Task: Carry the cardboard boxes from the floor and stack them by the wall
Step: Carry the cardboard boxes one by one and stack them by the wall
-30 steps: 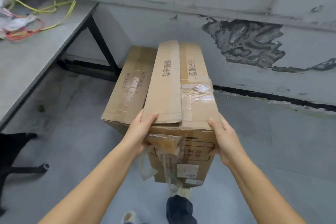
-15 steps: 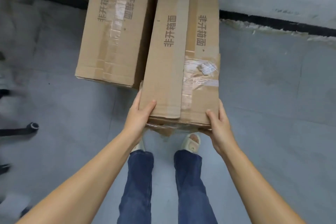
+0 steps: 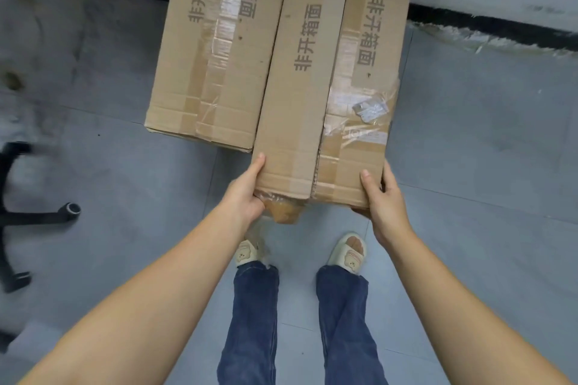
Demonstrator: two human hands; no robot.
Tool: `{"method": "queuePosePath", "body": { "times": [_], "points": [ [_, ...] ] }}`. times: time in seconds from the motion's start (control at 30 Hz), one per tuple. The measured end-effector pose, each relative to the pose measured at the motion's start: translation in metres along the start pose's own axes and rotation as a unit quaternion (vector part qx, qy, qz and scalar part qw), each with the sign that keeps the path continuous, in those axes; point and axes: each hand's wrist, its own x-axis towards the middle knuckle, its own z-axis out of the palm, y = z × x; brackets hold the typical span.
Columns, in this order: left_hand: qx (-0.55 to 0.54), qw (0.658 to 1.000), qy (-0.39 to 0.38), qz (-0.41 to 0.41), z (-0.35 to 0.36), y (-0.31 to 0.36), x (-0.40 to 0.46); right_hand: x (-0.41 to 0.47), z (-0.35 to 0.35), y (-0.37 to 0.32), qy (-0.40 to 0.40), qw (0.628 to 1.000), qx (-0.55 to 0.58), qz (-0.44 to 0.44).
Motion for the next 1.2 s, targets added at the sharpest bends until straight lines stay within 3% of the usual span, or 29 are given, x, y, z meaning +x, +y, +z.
{"method": "queuePosePath", "body": {
  "times": [0.13, 0.33, 0.47, 0.6, 0.7, 0.83, 1.0, 1.2],
  "points": [
    [-0.019, 0.998, 0.024, 0.047, 0.014, 0.019, 0.03, 0.042, 0.014, -0.017, 0.002, 1.0, -0.015, -0.015],
    [0.067, 0.991, 0.046, 0.11, 0.014, 0.032, 0.065, 0.076, 0.024, -0.014, 0.014, 0.999, -0.035, -0.025],
    [0.099, 0.992, 0.014, 0.072, -0.004, 0.02, 0.064, 0.073, 0.014, -0.01, 0.001, 0.998, -0.054, 0.025],
    [0.295, 0.951, 0.051, 0.076, -0.014, 0.026, 0.03, 0.049, 0.002, -0.029, -0.012, 0.989, -0.144, 0.042],
    [0.352, 0.923, 0.068, 0.142, -0.021, 0.041, -0.021, 0.005, -0.013, -0.057, -0.008, 0.984, -0.178, 0.001],
    [0.353, 0.913, 0.008, 0.202, -0.022, 0.06, -0.131, -0.092, -0.041, -0.108, -0.036, 0.979, -0.176, -0.092],
    [0.382, 0.862, -0.113, 0.315, -0.042, 0.051, -0.27, -0.227, -0.075, -0.147, -0.071, 0.967, -0.147, -0.195],
    [0.374, 0.793, -0.227, 0.423, -0.094, 0.03, -0.374, -0.354, -0.09, -0.136, 0.021, 0.961, -0.084, -0.263]
  ]
}}
